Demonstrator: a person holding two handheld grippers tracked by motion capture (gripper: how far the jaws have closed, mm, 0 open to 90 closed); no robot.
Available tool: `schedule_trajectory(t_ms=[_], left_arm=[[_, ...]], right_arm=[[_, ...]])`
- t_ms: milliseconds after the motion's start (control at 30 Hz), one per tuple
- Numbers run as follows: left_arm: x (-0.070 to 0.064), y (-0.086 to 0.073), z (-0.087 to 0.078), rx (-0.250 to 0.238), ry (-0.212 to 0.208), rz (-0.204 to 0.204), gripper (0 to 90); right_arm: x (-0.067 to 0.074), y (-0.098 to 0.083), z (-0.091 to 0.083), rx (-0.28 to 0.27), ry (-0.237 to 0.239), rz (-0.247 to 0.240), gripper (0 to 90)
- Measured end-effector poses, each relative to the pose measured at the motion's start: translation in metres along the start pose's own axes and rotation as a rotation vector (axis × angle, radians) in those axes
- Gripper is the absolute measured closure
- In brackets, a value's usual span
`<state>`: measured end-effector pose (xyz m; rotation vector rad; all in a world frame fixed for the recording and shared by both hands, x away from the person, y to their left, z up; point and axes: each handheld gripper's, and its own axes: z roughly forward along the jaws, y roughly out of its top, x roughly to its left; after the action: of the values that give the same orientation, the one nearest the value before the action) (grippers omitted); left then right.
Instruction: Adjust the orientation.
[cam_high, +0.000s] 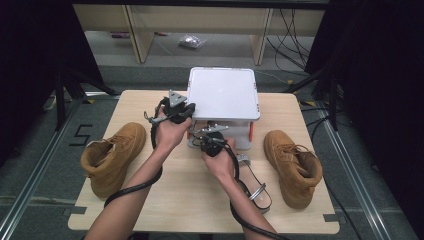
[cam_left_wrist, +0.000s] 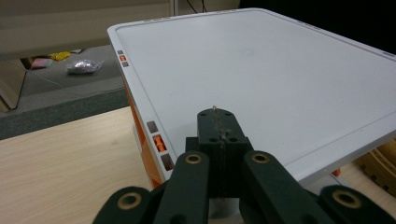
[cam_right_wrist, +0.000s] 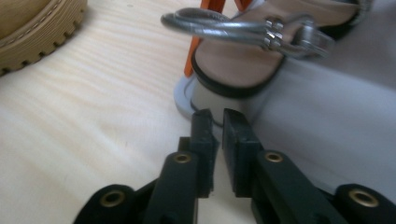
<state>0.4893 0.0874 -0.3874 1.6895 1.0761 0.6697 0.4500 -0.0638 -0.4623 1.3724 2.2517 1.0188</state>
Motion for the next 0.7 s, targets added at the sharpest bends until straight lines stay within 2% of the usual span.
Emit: schedule_trajectory(t_ms=[33,100,267,333,400,467,500,567,633,700], left_arm=[[0.0,0.0,-0.001,0.002,0.001,0.001,89.6],[0.001,0.0,-0.001,0.003,-0.002,0.0,89.5],[0.002,0.0,-0.001,-0.002,-0.007,0.0,88.4],[0.001,-0.001,0.0,-0.004,-0.012,0.006,86.2],[0.001,0.0,0.001,-0.004,-0.016,-0.004,84.7],[0.002,0.002,0.001,0.007,-0.014,0.001,84.1],[0.002,0.002,0.001,0.007,-0.013,-0.002,84.0],[0.003,0.001,0.001,0.002,-0.012,-0.003,84.0],[0.004,0.001,0.0,0.002,-0.009,-0.003,84.0],[0.003,0.001,0.001,0.002,-0.011,0.0,84.0]], right_arm=[[-0.003,-0.001,-0.006,0.011,-0.006,-0.019,78.3],[-0.007,-0.002,-0.021,0.027,-0.005,-0.002,75.7],[-0.025,-0.01,-0.054,0.086,-0.043,0.008,66.4],[-0.033,-0.015,-0.062,0.091,-0.031,0.031,64.1],[-0.038,-0.02,-0.071,0.121,-0.045,0.065,60.9],[-0.048,-0.024,-0.077,0.135,-0.04,0.042,59.3],[-0.049,-0.025,-0.08,0.146,-0.042,0.058,58.5],[-0.055,-0.028,-0.086,0.168,-0.051,0.046,56.5],[-0.059,-0.031,-0.093,0.165,-0.059,0.04,55.1],[-0.061,-0.034,-0.101,0.188,-0.058,0.06,54.3]])
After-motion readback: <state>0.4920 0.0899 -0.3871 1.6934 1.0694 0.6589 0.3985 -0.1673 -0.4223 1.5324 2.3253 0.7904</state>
